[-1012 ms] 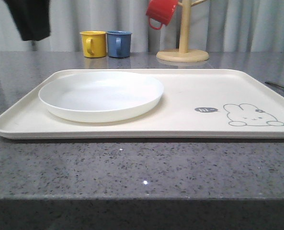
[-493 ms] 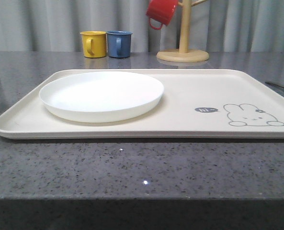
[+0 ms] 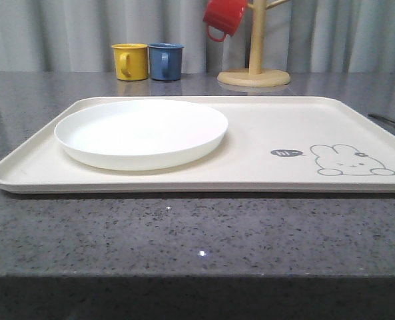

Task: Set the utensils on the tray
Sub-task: 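Raise the left gripper away from the plate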

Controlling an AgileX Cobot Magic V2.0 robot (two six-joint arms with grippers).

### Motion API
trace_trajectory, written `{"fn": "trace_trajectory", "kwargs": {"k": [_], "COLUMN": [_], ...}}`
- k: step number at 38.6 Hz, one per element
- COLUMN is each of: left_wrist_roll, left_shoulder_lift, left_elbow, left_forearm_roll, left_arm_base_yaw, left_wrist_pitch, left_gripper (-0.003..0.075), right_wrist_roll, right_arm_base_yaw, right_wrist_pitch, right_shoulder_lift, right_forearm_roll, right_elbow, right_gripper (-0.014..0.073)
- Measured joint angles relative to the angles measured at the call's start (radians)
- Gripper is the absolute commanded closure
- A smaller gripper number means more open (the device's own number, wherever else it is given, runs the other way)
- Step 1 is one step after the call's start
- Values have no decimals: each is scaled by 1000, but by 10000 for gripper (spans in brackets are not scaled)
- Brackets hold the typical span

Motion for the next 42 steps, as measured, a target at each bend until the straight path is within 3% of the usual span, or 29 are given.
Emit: {"fn": "trace_trajectory", "kwargs": {"k": [27,42], "left_wrist_roll": [0,0], "left_shoulder_lift": [-79,-79], "left_elbow": [22,22], "left_forearm_roll": [0,0], "left_arm_base_yaw": [0,0], "left_wrist_pitch": [-56,-56], "left_gripper": [738,738], "right_wrist_roll": [0,0], "right_arm_base_yaw": [0,0], "right_wrist_pitch": [7,219], "right_shoulder_lift": [16,447], "right_forearm_roll": [0,0], "right_elbow": [-7,-278], "right_gripper": [-48,-17]}}
